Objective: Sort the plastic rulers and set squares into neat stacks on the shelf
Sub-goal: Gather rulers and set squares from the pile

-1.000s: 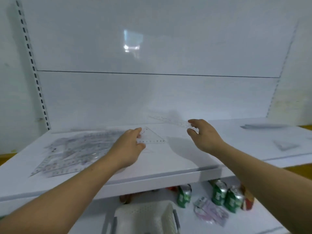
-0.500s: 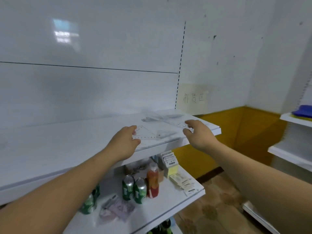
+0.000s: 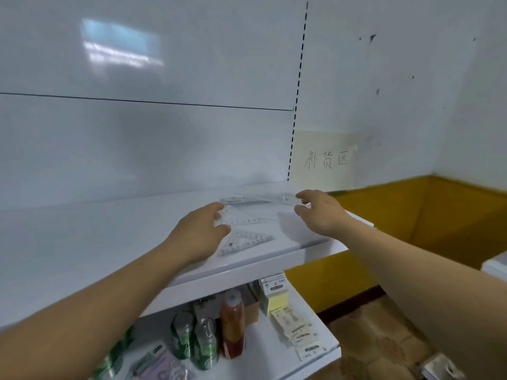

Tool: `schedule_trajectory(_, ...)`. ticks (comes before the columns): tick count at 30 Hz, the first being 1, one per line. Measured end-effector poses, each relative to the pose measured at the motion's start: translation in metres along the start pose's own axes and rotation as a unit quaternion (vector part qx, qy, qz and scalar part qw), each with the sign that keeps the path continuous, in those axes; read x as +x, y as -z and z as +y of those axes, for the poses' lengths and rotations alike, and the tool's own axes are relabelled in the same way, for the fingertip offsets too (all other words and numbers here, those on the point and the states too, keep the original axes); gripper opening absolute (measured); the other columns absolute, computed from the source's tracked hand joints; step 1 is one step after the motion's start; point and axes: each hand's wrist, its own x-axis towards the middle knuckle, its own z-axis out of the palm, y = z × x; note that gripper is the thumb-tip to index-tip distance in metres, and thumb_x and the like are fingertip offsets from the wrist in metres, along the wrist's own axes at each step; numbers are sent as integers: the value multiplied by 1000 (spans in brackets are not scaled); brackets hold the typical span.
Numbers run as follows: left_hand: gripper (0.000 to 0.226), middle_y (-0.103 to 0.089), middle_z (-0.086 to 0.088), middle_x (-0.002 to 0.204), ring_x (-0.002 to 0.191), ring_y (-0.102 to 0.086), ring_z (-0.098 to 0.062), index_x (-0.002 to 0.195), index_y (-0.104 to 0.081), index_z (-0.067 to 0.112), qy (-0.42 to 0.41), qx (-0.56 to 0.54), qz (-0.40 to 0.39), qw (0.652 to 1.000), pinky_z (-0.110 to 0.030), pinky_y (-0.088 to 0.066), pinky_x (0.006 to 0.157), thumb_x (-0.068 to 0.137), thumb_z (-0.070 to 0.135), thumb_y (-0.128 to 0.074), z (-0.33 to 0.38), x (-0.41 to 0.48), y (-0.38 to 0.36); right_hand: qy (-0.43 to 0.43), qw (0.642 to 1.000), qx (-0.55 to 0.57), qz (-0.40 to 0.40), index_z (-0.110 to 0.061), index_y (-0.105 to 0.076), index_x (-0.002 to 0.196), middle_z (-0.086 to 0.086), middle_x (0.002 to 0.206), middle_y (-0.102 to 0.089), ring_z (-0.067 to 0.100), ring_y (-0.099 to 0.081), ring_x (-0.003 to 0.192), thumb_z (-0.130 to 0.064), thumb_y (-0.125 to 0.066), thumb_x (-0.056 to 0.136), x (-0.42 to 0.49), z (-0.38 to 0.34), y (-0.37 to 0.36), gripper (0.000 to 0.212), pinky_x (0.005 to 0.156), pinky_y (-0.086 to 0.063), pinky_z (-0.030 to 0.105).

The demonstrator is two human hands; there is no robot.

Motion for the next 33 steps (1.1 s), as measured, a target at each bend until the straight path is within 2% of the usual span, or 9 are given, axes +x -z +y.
schedule_trajectory(6,50,-48,6,140,124,-47,-14,139,-40,27,44,11,10,999,-28,-36,101,91,36,-54,2,4,-9,63,996,-3,-60,-18,-46,137,5,142,-45,23,-44,127,-30,-46,97,58,13,-10,43,104,-33,32)
schedule_trajectory(11,49,-45,9,143,128,-44,-11,138,-42,28,86,35,28,995,-25,-33,102,91,37,-55,11,-10,-16,119,987,-15,-106,-22,-47,135,6,141,-44,24,-41,127,-30,-46,96,102,27,-16,40,101,-31,29)
schedule_trajectory(16,47,-48,5,141,126,-46,-13,135,-46,26,139,71,12,988,-26,-36,102,91,41,-52,28,-17,-27,169,975,-37,-142,-22,-49,133,8,135,-49,26,-48,119,-31,-45,94,122,36,-26,40,101,-38,35)
schedule_trajectory(18,50,-49,3,139,124,-48,-15,134,-49,25,156,89,6,984,-30,-38,103,89,44,-55,34,-18,-31,186,971,-45,-144,-24,-51,130,5,133,-52,26,-49,118,-38,-41,89,128,39,-30,44,101,-39,40)
schedule_trajectory(21,50,-50,1,138,123,-48,-16,131,-52,24,173,100,7,980,-31,-37,104,86,44,-60,41,-19,-32,203,965,-60,-152,-27,-49,129,4,132,-52,26,-48,118,-52,-27,77,137,44,-36,61,101,-38,43)
schedule_trajectory(25,43,-54,-1,132,118,-50,-15,129,-53,24,178,116,16,977,-25,-37,96,89,40,-58,46,-21,-36,211,958,-99,-169,-24,-40,135,6,137,-49,30,-47,120,-41,-30,94,143,48,-40,45,103,-37,47)
schedule_trajectory(29,47,-54,-3,131,112,-53,-17,131,-51,25,200,112,23,973,-23,-39,89,88,40,-60,49,-18,-37,215,956,-112,-165,-20,-30,145,9,146,-39,30,-38,130,-38,-29,99,139,51,-41,50,109,-31,45)
schedule_trajectory(33,56,-48,1,139,121,-48,-17,136,-45,25,205,116,-4,972,-27,-38,97,87,46,-60,50,-17,-31,243,952,-106,-156,-17,-30,145,10,146,-37,30,-35,131,-37,-34,98,131,33,-39,51,108,-31,41)
